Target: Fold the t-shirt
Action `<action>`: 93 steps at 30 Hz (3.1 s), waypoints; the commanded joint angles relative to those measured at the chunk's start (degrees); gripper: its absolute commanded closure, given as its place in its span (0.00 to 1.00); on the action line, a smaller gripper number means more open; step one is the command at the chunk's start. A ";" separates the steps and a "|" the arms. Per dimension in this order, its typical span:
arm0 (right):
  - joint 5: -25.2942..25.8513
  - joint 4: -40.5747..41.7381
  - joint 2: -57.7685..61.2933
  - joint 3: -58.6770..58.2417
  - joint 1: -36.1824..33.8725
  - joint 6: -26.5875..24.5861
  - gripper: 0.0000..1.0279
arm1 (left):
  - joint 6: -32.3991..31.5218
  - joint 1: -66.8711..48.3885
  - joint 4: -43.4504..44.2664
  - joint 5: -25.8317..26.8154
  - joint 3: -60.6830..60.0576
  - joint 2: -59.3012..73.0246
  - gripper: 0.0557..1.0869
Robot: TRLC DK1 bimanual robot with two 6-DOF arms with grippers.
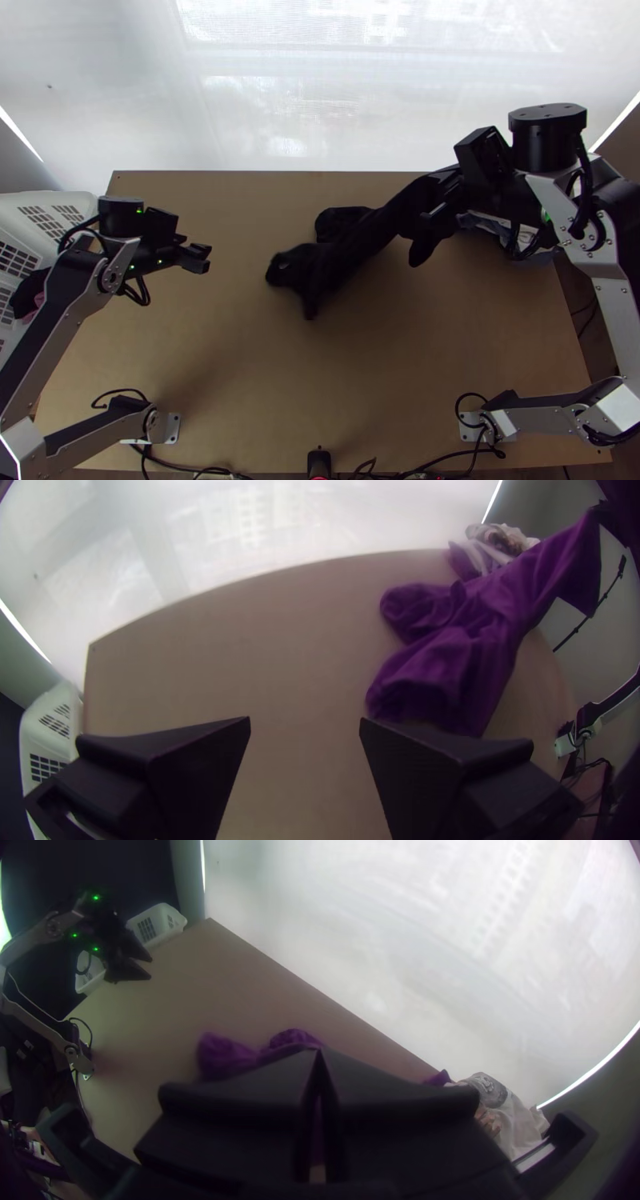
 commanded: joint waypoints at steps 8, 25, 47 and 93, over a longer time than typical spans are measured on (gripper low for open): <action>0.66 -0.56 -2.24 -9.38 0.51 -0.97 0.97 | 1.28 -19.75 2.95 5.84 -4.69 10.35 0.10; 1.36 1.63 1.97 -9.47 -1.51 -1.41 0.97 | 9.81 -39.61 9.10 -1.37 12.45 31.18 0.07; 1.36 3.22 2.50 -10.26 -2.83 -1.85 0.97 | 14.64 -48.49 8.22 -6.38 21.33 44.45 0.07; 1.36 6.47 -2.33 -14.13 -5.55 -1.32 0.97 | 10.77 -41.90 -1.97 -6.20 33.98 35.39 0.96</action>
